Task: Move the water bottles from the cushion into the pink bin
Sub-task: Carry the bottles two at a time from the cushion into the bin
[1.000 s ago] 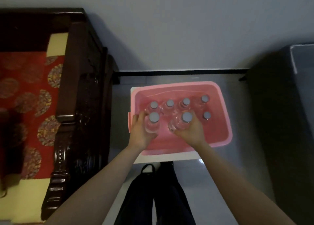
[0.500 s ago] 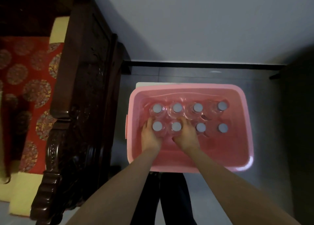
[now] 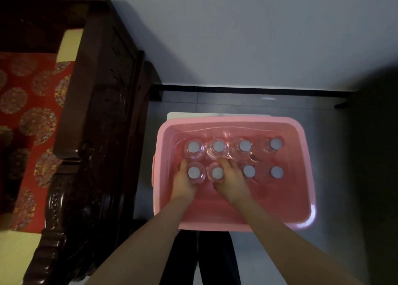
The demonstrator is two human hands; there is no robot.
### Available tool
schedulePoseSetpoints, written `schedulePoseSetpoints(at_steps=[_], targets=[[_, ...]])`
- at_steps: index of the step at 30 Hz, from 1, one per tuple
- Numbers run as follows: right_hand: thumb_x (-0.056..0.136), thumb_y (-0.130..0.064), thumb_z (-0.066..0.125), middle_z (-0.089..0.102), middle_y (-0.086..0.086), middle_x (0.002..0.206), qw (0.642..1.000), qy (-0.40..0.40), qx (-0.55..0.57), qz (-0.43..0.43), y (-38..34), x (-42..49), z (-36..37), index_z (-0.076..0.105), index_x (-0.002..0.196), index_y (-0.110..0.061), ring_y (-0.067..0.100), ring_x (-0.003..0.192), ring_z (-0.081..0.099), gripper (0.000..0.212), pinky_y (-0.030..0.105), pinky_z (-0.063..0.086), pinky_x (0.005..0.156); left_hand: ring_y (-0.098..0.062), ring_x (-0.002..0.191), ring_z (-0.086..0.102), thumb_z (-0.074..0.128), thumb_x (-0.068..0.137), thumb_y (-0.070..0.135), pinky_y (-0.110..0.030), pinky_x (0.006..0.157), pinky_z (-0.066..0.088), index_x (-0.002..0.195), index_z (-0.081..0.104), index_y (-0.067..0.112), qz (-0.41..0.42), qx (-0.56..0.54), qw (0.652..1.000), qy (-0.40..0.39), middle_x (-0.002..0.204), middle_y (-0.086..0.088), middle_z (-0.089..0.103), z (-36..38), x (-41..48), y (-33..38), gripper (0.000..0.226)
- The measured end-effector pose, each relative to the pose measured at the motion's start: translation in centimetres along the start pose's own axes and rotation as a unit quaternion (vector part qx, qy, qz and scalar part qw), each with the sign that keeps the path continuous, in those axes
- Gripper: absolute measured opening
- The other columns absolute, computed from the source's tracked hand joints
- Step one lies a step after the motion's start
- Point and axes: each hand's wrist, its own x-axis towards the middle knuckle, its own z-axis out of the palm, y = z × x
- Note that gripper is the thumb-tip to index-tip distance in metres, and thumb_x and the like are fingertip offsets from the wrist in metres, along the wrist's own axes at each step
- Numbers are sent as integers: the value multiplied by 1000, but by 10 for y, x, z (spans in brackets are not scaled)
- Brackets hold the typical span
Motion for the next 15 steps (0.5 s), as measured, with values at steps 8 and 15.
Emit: schedulePoseSetpoints(at_steps=[8, 15], targets=[[81, -8, 57, 54, 2, 114, 966, 19, -211, -151, -25, -14, -26, 60, 109, -15, 26, 113, 48, 29, 37, 51, 64, -30, 108, 56, 61, 80, 0, -34, 88, 45, 126, 55, 12, 200, 201, 958, -46, 122, -9, 55, -29, -11, 19, 48], [83, 3, 54, 46, 8, 126, 924, -78, -325, -183, -38, -8, -47, 54, 121, -10, 28, 121, 39, 40, 41, 48, 76, -30, 122, 42, 49, 80, -10, -40, 84, 45, 128, 47, 11, 245, 407, 872, -118, 133, -8, 44, -37, -14, 38, 53]])
